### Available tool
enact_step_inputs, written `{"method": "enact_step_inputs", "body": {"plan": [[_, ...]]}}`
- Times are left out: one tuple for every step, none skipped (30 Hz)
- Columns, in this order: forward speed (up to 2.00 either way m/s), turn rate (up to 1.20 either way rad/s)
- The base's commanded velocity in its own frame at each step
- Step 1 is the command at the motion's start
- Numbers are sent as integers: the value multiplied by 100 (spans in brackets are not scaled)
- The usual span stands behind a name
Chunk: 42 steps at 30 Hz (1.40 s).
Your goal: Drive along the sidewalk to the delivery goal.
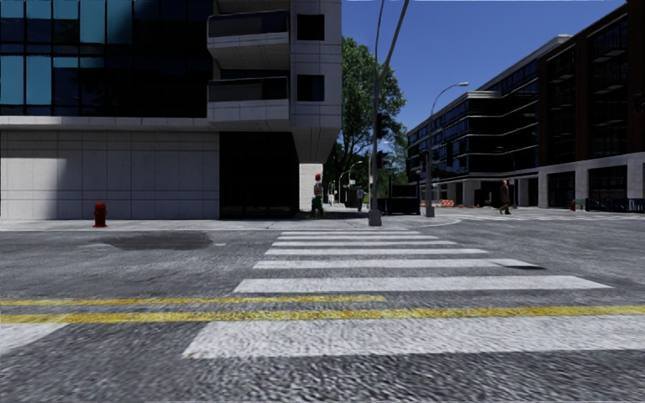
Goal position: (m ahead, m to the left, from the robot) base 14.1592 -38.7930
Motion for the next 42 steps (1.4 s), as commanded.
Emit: {"method": "enact_step_inputs", "body": {"plan": [[200,0],[200,0],[200,0],[200,0],[200,0],[200,0],[200,0],[200,0],[200,0],[200,0],[200,0],[200,0],[200,0],[200,0],[200,0],[200,0],[200,0],[200,0],[200,0],[200,0],[200,0],[200,0],[200,0],[200,0],[200,0],[200,0],[200,0],[200,0],[200,0],[200,0],[200,0],[200,0],[200,0],[200,0],[200,0],[200,0],[200,0],[200,0],[200,0],[200,0],[200,0],[200,0]]}}
